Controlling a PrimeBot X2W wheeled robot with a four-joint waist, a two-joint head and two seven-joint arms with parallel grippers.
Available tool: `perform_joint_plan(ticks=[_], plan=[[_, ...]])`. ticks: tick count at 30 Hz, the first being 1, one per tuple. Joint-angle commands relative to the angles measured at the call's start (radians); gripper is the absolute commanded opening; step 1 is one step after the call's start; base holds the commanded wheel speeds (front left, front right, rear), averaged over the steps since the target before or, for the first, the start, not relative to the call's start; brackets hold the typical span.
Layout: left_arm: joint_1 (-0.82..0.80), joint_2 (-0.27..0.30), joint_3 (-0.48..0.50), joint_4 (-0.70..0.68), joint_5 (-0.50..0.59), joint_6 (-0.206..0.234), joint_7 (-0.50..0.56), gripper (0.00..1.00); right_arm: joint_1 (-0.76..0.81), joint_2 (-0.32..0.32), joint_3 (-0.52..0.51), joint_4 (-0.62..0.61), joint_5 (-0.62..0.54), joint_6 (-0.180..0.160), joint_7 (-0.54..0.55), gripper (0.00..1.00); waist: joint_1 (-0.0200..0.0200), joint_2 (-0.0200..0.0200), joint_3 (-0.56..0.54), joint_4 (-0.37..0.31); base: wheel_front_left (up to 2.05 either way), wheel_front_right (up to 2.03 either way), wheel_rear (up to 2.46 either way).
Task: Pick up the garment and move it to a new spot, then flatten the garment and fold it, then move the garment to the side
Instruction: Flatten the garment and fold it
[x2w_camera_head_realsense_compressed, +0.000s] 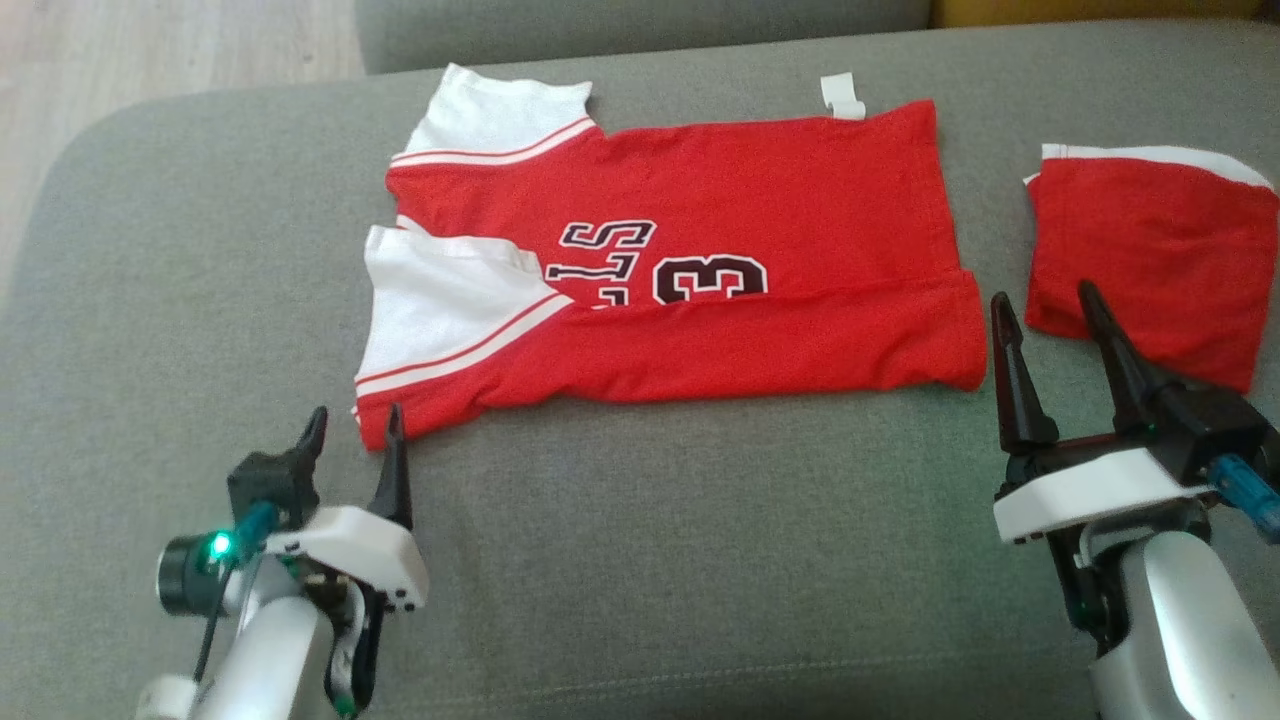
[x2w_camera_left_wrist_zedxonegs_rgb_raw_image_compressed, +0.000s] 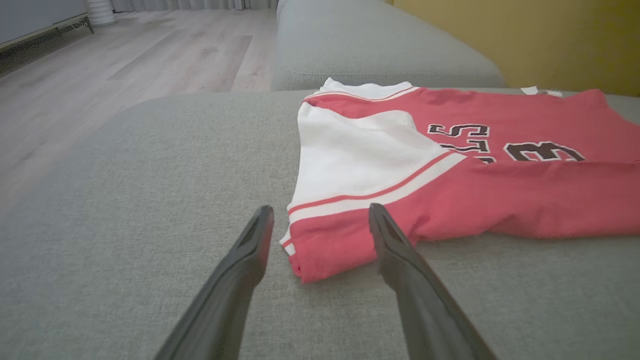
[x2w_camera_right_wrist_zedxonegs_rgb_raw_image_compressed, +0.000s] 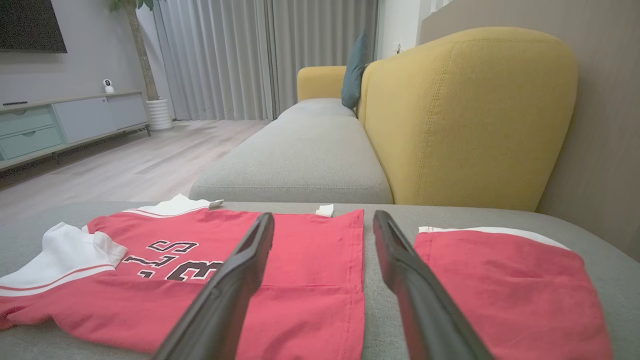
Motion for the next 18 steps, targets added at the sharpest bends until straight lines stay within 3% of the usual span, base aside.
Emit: perform_joint_plan(ticks=[1,18], plan=[[-0.079,0.022,0.033,0.010,0.005,-0.001,0.002,1.00,-0.009,0.006,0.020,-0.052,-0.012,0.002,0.010,1.00,0.0001,-0.0001,0.016,-0.011,0.00,0.00,0.00],[-0.264,0.067,0.016,0.313,0.018,-0.008,0.085,1.00,-0.016,0.020,0.010,-0.114,-0.036,0.002,0.041,1.00,0.0001,-0.0001,0.101,-0.058,0.00,0.00,0.00]])
